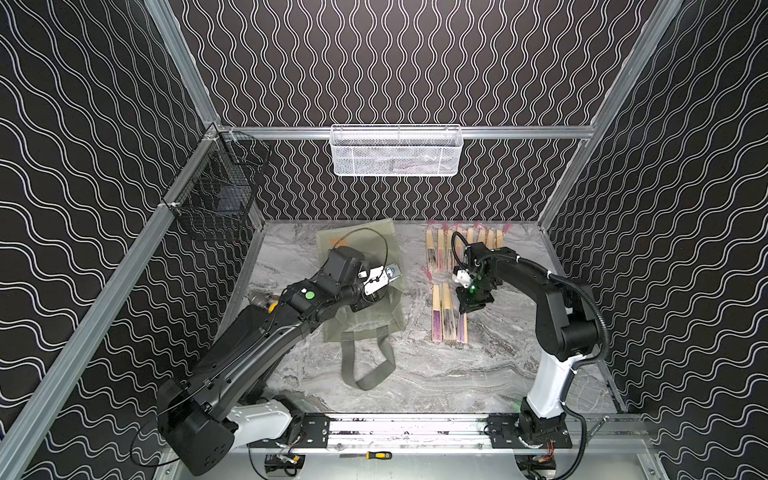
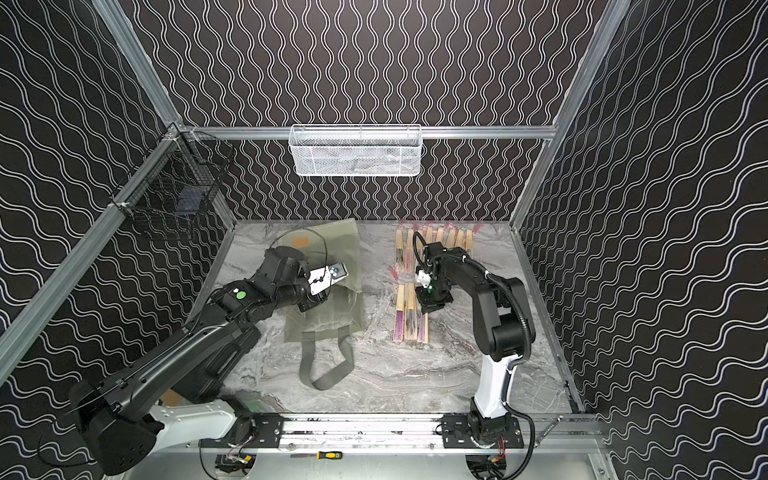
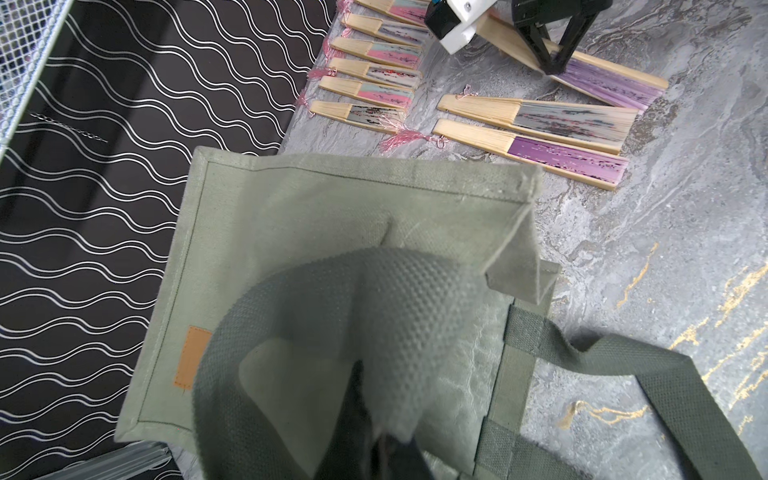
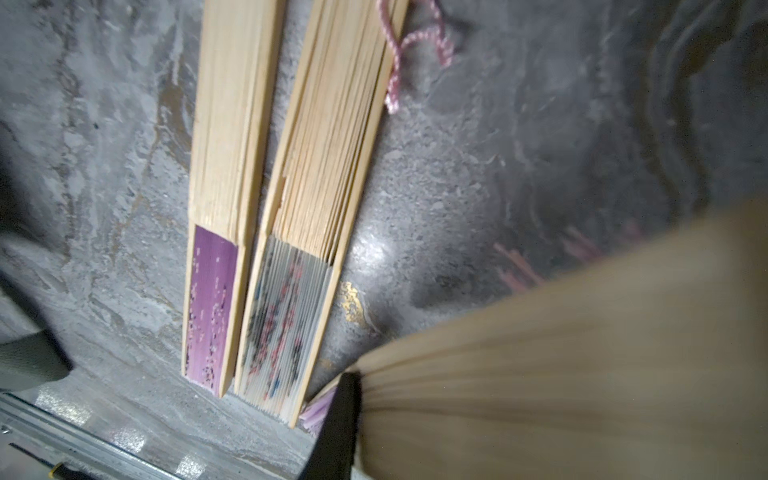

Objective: Take out the folding fans from the tote bags
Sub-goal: Place the folding fan at the center of the board.

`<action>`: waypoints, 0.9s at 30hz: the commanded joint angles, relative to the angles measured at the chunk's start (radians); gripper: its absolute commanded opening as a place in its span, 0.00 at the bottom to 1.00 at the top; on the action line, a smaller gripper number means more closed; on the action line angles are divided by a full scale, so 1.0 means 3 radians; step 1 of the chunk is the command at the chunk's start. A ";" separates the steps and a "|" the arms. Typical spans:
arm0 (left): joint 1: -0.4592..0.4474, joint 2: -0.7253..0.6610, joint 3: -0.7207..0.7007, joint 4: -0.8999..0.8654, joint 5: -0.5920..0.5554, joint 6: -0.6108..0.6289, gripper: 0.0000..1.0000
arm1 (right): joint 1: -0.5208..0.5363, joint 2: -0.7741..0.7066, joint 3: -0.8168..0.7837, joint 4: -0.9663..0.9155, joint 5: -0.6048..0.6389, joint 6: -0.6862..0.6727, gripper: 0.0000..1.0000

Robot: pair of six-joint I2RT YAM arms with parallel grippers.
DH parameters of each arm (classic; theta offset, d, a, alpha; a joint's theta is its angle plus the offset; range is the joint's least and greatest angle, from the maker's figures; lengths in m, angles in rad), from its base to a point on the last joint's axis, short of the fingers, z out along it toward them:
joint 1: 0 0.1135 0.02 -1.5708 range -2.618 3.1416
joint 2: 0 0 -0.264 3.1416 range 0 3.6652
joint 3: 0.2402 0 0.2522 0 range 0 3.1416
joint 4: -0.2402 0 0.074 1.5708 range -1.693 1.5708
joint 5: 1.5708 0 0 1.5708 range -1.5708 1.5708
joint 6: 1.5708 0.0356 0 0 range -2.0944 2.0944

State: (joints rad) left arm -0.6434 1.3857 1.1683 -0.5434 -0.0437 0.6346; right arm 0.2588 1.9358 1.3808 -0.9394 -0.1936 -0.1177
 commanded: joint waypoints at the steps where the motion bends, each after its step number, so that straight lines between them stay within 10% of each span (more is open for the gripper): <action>1: 0.0002 0.0020 0.0012 0.0088 0.0010 0.0000 0.00 | -0.0018 0.0085 0.0056 0.0256 -0.0003 -0.0122 0.13; 27: -0.0002 -0.0003 0.0012 0.0083 0.0004 0.0006 0.00 | -0.0092 -0.0069 0.0088 0.0531 0.0082 0.0054 0.42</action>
State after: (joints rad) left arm -0.6434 1.3872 1.1683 -0.5430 -0.0444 0.6346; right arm 0.2310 1.9366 1.4254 -0.8108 -0.1806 -0.1184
